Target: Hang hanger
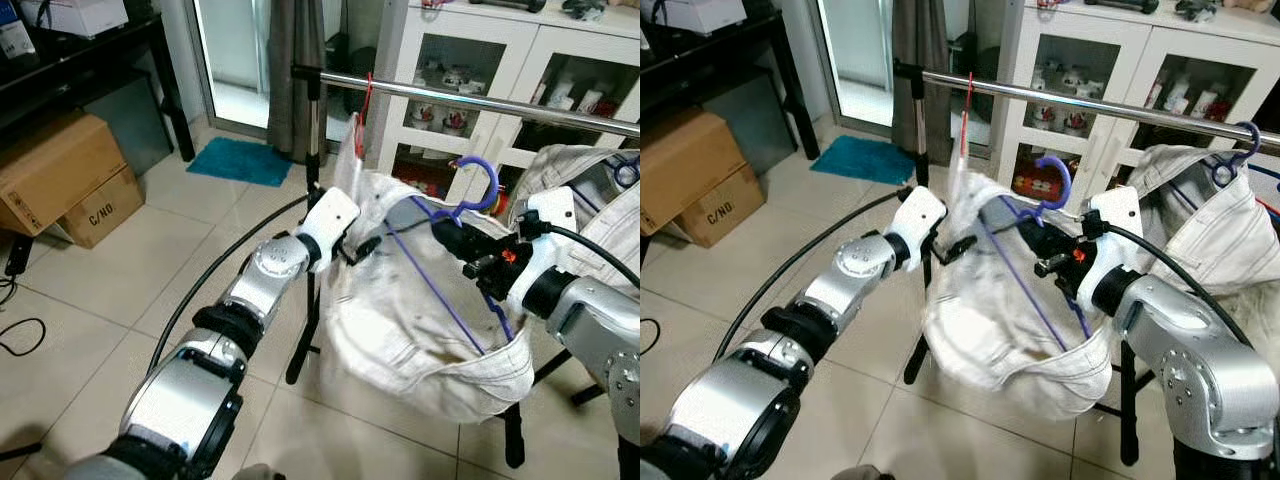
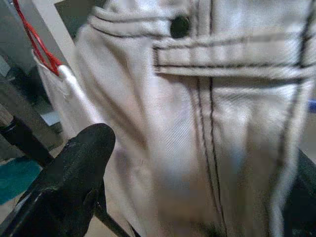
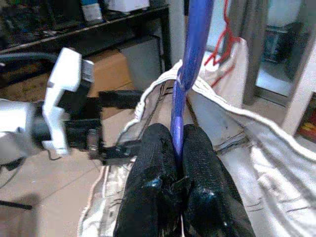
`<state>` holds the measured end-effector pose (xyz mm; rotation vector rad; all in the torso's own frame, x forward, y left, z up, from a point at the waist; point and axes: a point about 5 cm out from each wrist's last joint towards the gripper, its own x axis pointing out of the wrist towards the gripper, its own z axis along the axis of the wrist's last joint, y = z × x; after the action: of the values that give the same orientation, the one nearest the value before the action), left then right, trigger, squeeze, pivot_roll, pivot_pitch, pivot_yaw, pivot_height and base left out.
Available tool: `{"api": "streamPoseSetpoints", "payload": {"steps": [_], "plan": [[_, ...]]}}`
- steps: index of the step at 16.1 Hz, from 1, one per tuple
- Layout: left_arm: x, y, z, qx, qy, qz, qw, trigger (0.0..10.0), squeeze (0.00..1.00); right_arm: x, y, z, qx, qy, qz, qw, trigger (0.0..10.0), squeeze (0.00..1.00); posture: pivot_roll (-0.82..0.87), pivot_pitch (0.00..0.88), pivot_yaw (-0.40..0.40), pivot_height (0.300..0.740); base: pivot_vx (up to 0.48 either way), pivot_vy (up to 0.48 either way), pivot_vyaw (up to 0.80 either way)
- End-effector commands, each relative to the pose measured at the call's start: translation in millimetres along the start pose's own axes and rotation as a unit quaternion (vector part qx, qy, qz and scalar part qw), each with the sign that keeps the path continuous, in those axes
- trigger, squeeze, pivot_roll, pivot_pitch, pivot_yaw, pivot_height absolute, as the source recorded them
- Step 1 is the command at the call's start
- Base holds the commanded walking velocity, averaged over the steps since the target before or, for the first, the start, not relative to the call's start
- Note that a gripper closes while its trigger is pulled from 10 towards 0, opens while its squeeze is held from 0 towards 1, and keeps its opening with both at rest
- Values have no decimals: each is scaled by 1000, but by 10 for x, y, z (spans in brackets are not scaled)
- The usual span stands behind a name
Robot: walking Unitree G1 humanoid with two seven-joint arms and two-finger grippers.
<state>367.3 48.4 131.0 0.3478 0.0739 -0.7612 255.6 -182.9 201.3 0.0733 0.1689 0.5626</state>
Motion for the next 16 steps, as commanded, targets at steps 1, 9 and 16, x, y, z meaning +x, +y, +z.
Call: {"api": "streamPoseSetpoints", "payload": {"steps": [1,9,16], "plan": [[37,-18,42,3,-5,-3,1000,10000,0,-78,40,136,-10,-32,15,999,0,0,-53,0,12,740,0,0,0],[177,-151,188,50,4,-28,998,0,0,-189,79,196,2,-40,35,999,0,0,-58,0,27,740,0,0,0],[207,-211,207,44,-2,-27,999,0,0,-190,97,178,9,-33,43,998,0,0,-58,0,19,740,0,0,0]]}}
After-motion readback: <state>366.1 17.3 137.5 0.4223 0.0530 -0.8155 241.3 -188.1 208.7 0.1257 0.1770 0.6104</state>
